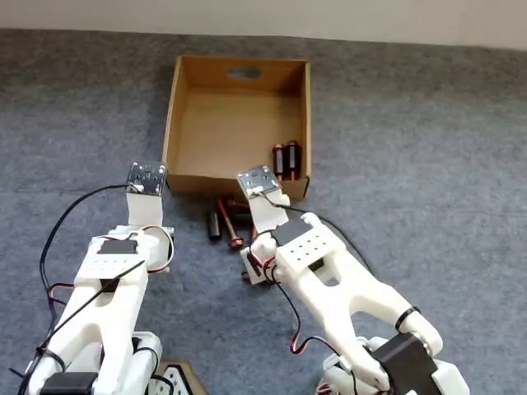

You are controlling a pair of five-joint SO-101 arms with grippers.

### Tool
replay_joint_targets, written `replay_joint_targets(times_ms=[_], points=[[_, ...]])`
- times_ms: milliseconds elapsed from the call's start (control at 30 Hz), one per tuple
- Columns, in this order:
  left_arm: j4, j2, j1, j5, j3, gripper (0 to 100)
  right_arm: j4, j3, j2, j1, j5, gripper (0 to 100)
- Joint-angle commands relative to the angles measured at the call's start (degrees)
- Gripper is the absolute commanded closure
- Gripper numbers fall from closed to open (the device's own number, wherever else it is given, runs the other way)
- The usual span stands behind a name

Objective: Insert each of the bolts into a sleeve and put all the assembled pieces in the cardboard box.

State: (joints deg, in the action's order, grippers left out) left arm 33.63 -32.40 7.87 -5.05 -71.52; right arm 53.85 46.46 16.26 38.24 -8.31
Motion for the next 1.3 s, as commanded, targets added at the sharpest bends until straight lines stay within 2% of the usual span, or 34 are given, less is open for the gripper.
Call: replay_joint_targets(times_ms=[0,400,533,600,733,767,900,1033,1100,1167,1267], points=[[-0.5,-1.1,-0.9,0.4,0.1,97,-0.6,-0.1,2.2,-0.2,0.0,85.3],[-0.5,-1.1,-0.8,0.4,0.0,97,-8.5,6.5,2.2,2.2,0.0,85.3],[-0.5,-1.1,-0.8,0.4,0.0,97,-8.4,6.7,2.2,1.8,4.7,85.8],[-0.5,-1.1,-0.8,0.4,0.0,97,-8.3,6.7,2.3,0.2,5.7,86.8],[-0.5,-1.1,-0.8,0.4,0.0,97,-6.4,6.0,2.8,-5.6,5.9,99.1],[-0.5,-1.1,-0.8,0.4,0.0,97,-5.1,5.1,2.9,-7.7,5.9,99.4],[-0.5,-1.1,-0.9,0.4,0.1,97,3.0,-0.8,2.8,-16.5,5.9,98.5],[-0.5,-1.1,-0.9,0.4,0.1,97,13.8,-6.4,2.2,-22.4,6.0,98.3],[-0.5,-1.1,-0.9,0.4,0.1,97,16.6,-7.7,2.2,-23.8,6.6,98.1],[-0.5,-1.1,-0.9,0.4,0.0,97,16.9,-7.5,2.2,-24.2,10.3,97.8],[-0.5,-1.1,-0.9,0.4,0.0,97,16.9,-5.6,2.2,-24.3,12.4,91.8]])
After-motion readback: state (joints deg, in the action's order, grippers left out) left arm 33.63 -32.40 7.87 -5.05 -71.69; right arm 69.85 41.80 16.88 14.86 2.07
